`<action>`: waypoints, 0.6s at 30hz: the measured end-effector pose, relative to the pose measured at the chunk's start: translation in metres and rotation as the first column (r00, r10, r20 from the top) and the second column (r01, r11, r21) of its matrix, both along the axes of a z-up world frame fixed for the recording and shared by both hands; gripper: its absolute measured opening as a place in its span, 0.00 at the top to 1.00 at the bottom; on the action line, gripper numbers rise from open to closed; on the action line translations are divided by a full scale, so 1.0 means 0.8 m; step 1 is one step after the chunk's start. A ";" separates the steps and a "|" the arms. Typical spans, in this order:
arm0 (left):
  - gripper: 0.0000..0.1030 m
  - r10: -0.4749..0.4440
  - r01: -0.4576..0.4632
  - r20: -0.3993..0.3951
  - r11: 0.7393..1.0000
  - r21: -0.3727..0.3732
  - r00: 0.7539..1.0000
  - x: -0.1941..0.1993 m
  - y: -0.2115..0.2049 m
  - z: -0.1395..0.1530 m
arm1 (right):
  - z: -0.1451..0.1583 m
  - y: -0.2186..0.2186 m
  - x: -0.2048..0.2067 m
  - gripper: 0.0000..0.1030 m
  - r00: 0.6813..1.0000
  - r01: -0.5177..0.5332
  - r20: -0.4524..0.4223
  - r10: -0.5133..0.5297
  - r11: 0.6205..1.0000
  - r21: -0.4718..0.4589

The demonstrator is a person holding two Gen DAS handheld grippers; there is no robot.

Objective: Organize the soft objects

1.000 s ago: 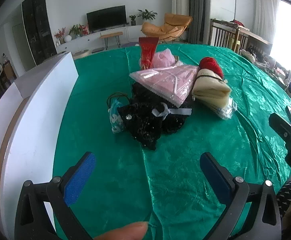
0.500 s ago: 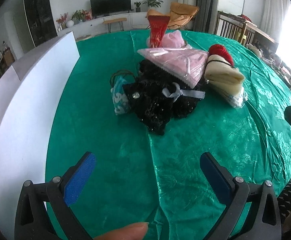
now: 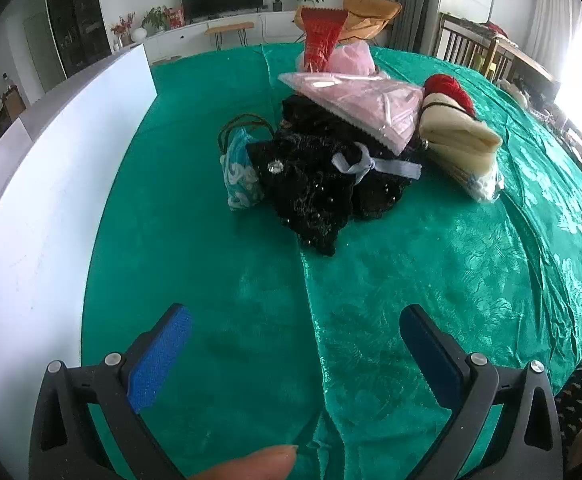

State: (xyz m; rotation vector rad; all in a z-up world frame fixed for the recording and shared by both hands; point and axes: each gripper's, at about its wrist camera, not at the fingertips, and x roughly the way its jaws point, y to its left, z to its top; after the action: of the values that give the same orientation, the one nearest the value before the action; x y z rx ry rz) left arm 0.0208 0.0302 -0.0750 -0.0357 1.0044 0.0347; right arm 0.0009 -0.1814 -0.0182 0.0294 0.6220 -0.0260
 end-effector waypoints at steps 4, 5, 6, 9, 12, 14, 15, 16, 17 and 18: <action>0.00 0.000 0.000 -0.020 1.000 0.001 1.000 0.002 0.001 -0.006 | -0.002 0.000 0.000 0.18 1.000 0.000 -0.001 0.000 1.000 0.001; 0.00 0.000 0.000 -0.026 1.000 0.001 1.000 0.002 0.001 -0.007 | -0.001 0.000 0.001 0.18 1.000 0.000 -0.002 0.000 1.000 0.001; 0.00 0.000 0.000 -0.031 1.000 0.000 1.000 0.003 0.001 -0.008 | -0.001 0.000 0.001 0.18 1.000 0.000 -0.002 0.000 1.000 0.001; 0.00 0.000 0.000 -0.047 1.000 0.002 0.999 0.004 0.001 -0.014 | -0.001 -0.001 0.001 0.18 1.000 0.001 -0.001 -0.001 1.000 0.000; 0.00 0.000 0.000 -0.064 1.000 0.006 0.998 0.005 0.002 -0.019 | -0.001 -0.001 0.001 0.18 1.000 0.001 -0.002 -0.001 1.000 0.001; 0.00 0.000 0.001 -0.072 1.000 0.004 0.997 0.006 0.002 -0.022 | -0.002 0.000 0.001 0.18 1.000 0.001 -0.002 -0.001 1.000 0.001; 0.00 0.000 0.000 -0.073 1.000 0.001 0.997 0.006 0.003 -0.023 | -0.001 -0.001 0.001 0.18 1.000 0.001 -0.002 -0.001 1.000 0.001; 0.00 0.000 0.000 -0.072 1.000 -0.003 0.997 0.006 0.003 -0.023 | -0.001 -0.001 0.001 0.18 1.000 0.001 -0.002 -0.001 1.000 0.001; 0.00 0.000 0.000 -0.073 1.000 -0.006 0.997 0.006 0.004 -0.024 | -0.001 -0.001 0.001 0.18 1.000 0.001 -0.002 -0.001 1.000 0.001; 0.00 -0.001 0.000 -0.073 1.000 -0.007 0.997 0.007 0.004 -0.024 | -0.002 -0.001 0.001 0.18 1.000 0.001 -0.002 -0.001 1.000 0.001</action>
State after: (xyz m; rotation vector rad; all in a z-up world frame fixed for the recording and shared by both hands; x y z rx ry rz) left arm 0.0263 0.0334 -0.0942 -0.0409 1.0777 0.0320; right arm 0.0018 -0.1819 -0.0195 0.0309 0.6243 -0.0263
